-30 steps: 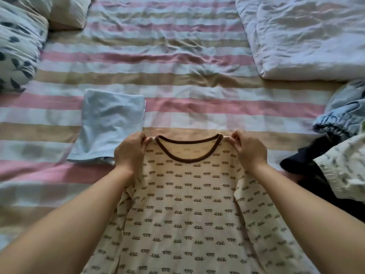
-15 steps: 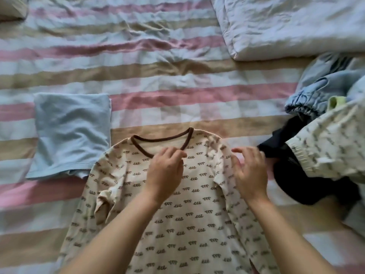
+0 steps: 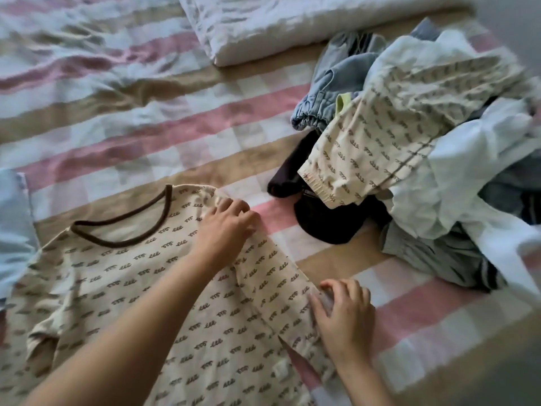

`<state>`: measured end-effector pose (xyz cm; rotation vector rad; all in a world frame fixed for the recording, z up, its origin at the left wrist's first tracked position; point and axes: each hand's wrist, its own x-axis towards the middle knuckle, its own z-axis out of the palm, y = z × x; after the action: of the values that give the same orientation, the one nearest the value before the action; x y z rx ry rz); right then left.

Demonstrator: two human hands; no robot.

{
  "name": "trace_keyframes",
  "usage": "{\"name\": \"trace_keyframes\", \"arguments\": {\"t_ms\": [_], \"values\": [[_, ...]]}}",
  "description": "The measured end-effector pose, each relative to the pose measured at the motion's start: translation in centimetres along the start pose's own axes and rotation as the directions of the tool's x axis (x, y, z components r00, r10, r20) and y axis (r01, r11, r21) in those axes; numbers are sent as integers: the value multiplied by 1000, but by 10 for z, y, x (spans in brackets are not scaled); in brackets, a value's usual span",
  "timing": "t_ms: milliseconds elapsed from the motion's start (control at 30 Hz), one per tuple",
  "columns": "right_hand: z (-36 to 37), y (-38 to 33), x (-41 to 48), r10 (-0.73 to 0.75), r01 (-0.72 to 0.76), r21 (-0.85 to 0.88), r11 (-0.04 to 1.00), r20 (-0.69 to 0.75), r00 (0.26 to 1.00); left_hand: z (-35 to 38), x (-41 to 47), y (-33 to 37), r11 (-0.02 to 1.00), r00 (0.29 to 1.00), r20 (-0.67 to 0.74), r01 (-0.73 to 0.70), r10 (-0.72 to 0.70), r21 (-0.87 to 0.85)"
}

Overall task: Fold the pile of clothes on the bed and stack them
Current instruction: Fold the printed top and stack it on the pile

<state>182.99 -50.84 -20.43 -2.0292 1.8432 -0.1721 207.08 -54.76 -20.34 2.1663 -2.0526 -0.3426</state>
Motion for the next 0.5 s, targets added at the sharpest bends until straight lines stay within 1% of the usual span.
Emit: {"name": "trace_keyframes", "arguments": {"t_ms": [133, 200, 233, 267, 333, 367, 433, 500], "values": [[-2, 9, -13, 88, -86, -93, 992, 18, 996, 6, 10, -6, 999, 995, 91, 25, -28, 36], [-5, 14, -18, 115, -109, -111, 988, 53, 992, 5, 12, -8, 997, 992, 119, 36, -43, 62], [-6, 16, -19, 121, -115, -81, 990, 70, 990, 5, 13, -8, 997, 993, 109, 34, -41, 63], [-10, 19, -17, 118, -118, -2, 993, 57, 991, 5, 13, -7, 999, 996, 77, 31, -34, 44], [-21, 24, -7, 128, -122, 234, 965, -9, 992, 4, 17, -1, 999, 999, -23, 34, -35, -37], [-27, 27, 2, 147, -125, 321, 939, -44, 988, 4, 21, 3, 996, 996, -72, 47, -53, -78], [-37, 32, 25, 164, -99, 373, 923, -148, 975, 6, 31, 12, 988, 983, -144, 92, -110, -126], [-39, 39, 51, 178, -93, 345, 934, -224, 958, 12, 41, 17, 981, 972, -172, 139, -161, -135]]}}
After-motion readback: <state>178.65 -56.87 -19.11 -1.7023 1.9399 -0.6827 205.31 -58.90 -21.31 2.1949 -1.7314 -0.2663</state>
